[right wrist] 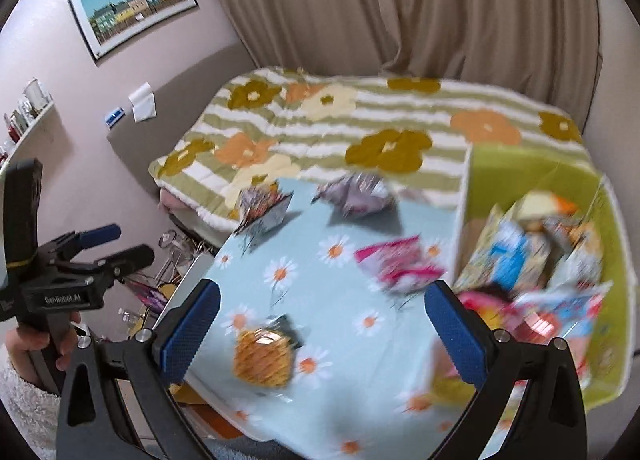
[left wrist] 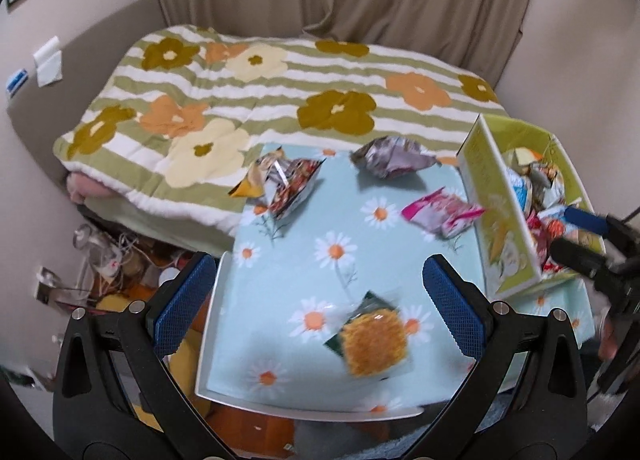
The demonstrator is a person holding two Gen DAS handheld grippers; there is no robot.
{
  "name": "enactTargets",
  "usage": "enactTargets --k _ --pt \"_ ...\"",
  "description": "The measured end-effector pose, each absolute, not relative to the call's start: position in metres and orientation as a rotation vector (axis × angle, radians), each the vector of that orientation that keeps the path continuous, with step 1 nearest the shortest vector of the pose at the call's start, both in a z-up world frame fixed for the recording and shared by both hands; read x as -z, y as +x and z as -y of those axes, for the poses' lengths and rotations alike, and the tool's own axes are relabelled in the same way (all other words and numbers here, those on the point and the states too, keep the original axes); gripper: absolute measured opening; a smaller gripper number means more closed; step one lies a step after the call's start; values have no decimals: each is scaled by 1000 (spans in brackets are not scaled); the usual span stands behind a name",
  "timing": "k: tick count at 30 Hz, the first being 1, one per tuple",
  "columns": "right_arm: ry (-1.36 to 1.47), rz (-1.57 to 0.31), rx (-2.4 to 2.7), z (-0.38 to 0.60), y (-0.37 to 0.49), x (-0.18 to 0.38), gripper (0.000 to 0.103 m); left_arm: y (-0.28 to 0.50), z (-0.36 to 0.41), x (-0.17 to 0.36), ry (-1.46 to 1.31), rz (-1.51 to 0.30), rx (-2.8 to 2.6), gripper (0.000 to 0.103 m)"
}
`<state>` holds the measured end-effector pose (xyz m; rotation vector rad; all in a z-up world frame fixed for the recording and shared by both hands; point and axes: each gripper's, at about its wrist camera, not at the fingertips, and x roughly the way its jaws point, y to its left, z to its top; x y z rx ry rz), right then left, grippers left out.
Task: Organize snacks
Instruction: 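Move both tools back over the remaining snacks on the table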
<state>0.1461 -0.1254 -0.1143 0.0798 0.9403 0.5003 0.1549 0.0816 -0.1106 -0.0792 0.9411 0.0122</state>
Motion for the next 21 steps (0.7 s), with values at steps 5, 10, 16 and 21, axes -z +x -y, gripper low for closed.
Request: enactTargets --k 5,10,16,21 --pt "98 -1026 -473 85 132 154 102 155 -109 133 -62 -980 42 103" --pt "144 -1090 -433 57 114 195 102 165 -125 155 -34 -1017 94 103" --pt "134 -1134 -365 33 103 239 102 178 -129 188 6 -1056 177 103" --pt "114 -1114 -316 19 100 270 102 182 -123 217 41 -1057 207 103"
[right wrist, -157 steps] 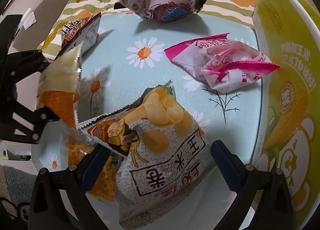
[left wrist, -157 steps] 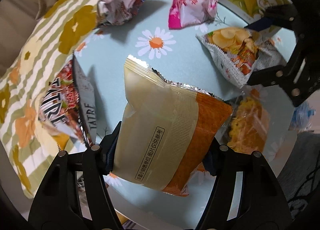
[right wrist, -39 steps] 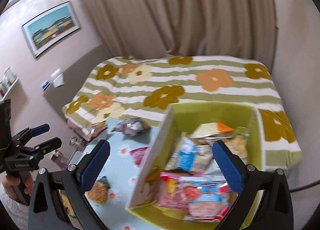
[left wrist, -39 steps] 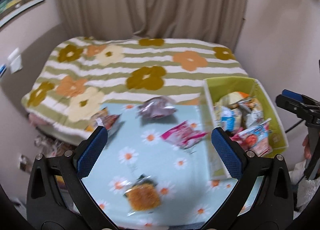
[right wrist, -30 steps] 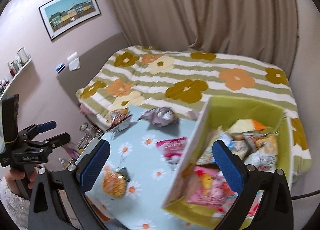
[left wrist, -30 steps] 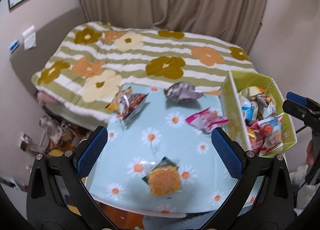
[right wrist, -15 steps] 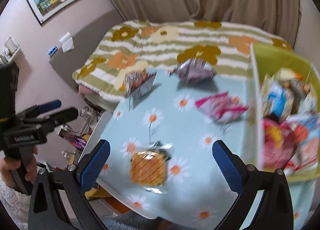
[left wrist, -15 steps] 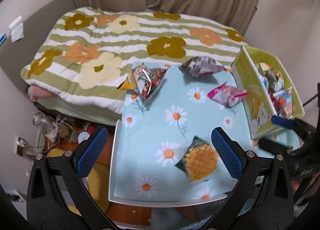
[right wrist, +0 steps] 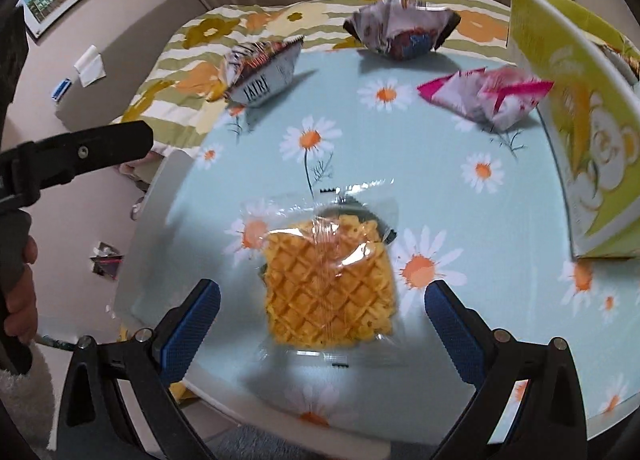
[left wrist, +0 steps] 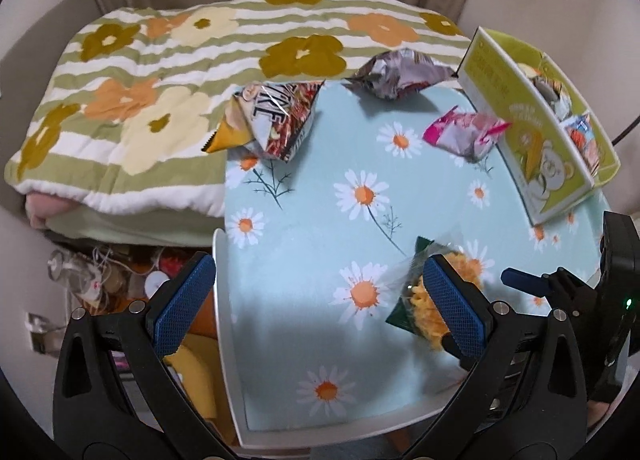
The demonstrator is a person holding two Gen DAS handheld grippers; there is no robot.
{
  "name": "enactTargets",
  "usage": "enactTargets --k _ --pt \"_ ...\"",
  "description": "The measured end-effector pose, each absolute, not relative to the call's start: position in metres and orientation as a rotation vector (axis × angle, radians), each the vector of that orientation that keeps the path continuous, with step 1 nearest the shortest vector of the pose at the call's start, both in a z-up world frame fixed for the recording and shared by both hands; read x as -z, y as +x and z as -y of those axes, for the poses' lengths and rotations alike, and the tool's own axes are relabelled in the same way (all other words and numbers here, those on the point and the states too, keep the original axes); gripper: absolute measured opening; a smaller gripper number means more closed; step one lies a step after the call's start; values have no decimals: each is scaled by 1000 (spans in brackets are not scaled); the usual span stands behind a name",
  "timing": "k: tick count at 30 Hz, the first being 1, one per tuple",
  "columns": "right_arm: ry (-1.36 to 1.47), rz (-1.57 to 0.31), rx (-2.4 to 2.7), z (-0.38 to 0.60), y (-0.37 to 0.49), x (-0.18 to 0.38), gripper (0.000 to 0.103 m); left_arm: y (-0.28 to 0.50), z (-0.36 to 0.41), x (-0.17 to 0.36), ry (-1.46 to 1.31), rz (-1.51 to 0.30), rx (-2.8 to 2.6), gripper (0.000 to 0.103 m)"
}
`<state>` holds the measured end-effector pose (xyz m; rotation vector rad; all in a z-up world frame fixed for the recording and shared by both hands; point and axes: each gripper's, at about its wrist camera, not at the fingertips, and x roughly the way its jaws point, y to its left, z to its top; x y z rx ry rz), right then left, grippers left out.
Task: Organize snacks
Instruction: 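Move both tools back over the remaining snacks on the table, then grasp the dark green packet with left tool while right tool grasps waffle packet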
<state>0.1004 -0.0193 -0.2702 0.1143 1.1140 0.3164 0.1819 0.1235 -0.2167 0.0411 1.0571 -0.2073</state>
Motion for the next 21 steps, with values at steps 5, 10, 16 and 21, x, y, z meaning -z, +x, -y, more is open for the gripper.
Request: enactTargets --k 5,10,16,21 --pt "73 -1074 -290 9 99 286 102 183 -121 237 57 -1058 226 103" --pt "60 -1057 -281 4 97 297 97 185 -117 254 74 -1080 249 103" --pt "59 -1018 -276 10 93 294 76 183 -108 266 88 -1099 277 103" --pt "77 -988 -219 30 88 288 75 181 -95 274 120 -1118 313 103"
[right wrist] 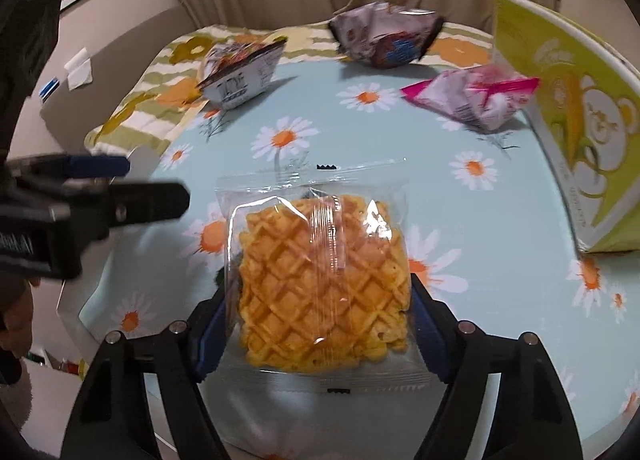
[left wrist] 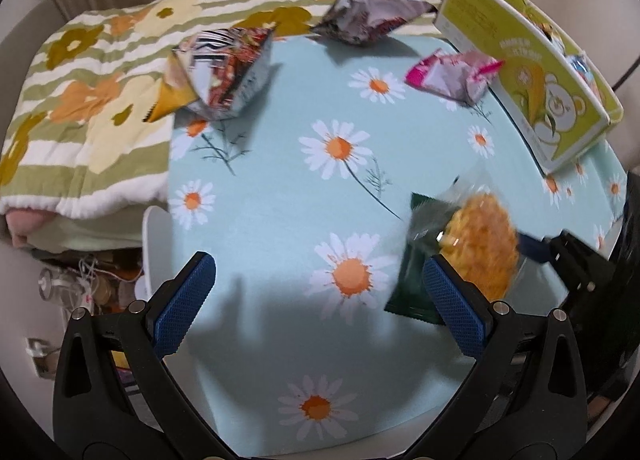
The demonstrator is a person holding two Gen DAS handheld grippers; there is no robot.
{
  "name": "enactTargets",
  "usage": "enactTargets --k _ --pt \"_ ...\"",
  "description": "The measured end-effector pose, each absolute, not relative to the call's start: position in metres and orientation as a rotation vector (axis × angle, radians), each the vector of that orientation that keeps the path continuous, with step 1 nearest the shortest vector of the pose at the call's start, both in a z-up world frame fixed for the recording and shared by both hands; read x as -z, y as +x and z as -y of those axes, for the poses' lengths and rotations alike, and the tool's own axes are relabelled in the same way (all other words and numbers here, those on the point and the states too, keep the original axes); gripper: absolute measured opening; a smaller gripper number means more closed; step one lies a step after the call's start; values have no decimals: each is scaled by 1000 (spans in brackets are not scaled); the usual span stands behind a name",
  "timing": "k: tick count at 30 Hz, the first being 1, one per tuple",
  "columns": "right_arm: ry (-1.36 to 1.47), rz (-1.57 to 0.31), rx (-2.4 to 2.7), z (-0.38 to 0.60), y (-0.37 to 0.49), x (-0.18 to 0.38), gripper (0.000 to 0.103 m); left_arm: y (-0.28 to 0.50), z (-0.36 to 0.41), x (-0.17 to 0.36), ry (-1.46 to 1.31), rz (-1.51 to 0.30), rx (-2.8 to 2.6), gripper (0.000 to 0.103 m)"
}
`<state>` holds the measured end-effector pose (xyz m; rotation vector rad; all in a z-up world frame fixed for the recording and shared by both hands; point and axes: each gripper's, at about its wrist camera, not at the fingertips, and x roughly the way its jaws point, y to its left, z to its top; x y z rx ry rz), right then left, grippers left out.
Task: Organize snacks
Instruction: 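Grasp the dark green packet with left tool while right tool grasps waffle packet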
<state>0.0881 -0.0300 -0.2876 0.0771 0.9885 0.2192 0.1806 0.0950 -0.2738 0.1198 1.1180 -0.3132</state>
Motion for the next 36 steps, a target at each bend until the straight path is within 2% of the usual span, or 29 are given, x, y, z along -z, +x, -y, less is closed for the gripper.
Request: enactTargets --k 12,13,15,21,26,29,36 --pt "17 -962 -66 86 81 281 75 165 -34 293 307 -1137 475 101" --pt "21 -963 -59 89 81 281 75 165 -30 295 325 -1138 482 98" --pt "32 -963 -50 93 81 281 75 167 -21 300 352 -1149 494 86" --pt "61 -960 -35 99 83 282 75 170 -5 314 406 -1179 520 67" --pt "67 -959 -39 101 83 280 75 170 -2 314 396 -1187 553 57" --pt "67 -958 -47 101 83 280 75 170 3 313 400 -1184 566 43" --pt "72 -954 -73 102 85 276 75 168 -2 308 373 -1198 561 41"
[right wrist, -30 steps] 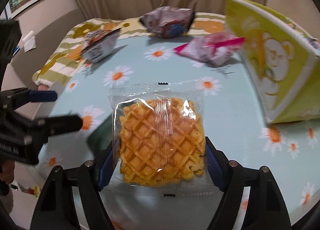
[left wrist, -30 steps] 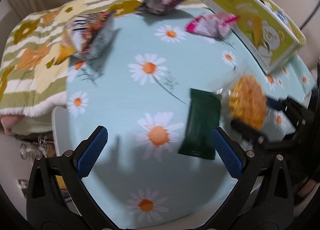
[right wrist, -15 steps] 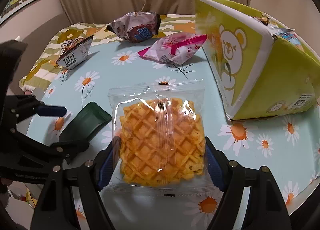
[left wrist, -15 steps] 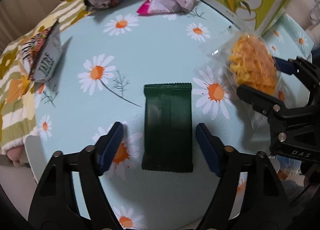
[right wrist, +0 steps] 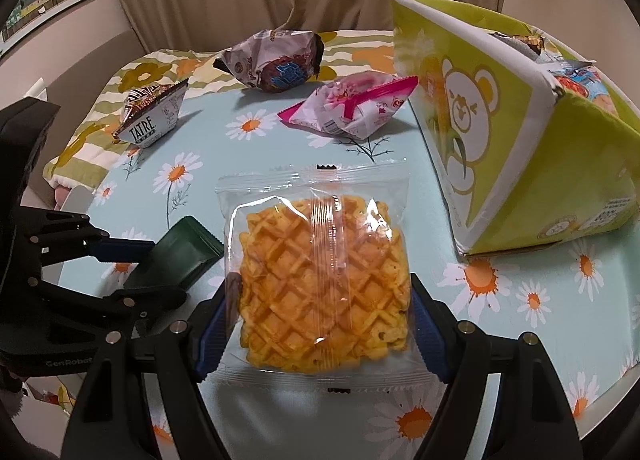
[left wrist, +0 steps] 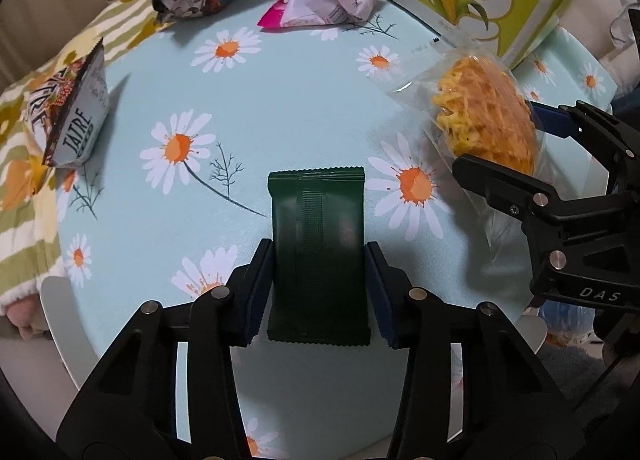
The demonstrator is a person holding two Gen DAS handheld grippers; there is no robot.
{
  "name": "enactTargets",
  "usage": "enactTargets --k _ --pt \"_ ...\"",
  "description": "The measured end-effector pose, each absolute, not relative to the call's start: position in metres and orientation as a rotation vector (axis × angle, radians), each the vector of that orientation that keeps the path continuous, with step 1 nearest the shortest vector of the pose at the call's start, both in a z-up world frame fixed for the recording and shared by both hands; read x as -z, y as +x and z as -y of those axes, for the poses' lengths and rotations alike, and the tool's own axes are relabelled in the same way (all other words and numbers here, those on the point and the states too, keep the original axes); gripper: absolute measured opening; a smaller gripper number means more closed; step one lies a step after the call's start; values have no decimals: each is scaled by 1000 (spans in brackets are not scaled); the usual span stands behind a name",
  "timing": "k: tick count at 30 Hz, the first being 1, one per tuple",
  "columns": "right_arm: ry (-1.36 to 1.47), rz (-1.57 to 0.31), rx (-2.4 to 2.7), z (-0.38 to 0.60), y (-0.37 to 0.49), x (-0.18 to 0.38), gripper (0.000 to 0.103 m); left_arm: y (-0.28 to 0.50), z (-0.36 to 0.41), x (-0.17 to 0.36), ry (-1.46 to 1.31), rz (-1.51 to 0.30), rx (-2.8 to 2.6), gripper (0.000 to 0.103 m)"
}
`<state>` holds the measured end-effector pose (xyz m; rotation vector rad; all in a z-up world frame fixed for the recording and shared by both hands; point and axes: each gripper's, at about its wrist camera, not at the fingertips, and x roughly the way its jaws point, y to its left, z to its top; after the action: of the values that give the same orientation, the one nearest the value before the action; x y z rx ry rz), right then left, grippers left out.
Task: Organize snacks
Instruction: 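Grasp the dark green packet with left tool while right tool grasps waffle packet, then carry both packets into the yellow box and open both tools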
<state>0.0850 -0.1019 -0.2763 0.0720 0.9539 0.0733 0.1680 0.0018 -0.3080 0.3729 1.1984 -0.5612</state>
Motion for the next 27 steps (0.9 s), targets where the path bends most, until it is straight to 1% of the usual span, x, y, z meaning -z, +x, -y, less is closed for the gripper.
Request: enactTargets --k 3,7,16,22,27 --pt "77 -954 -90 102 85 271 75 171 -8 304 340 -1200 541 41" --pt "81 -947 -119 102 88 254 75 172 -20 284 286 -1191 499 41" --pt "101 -849 -211 113 90 169 75 178 -25 198 211 -1082 427 41" --pt "139 -790 -232 156 107 113 75 195 4 145 172 -984 401 41" --pt "126 -771 -197 208 126 83 75 211 53 109 149 -903 412 41"
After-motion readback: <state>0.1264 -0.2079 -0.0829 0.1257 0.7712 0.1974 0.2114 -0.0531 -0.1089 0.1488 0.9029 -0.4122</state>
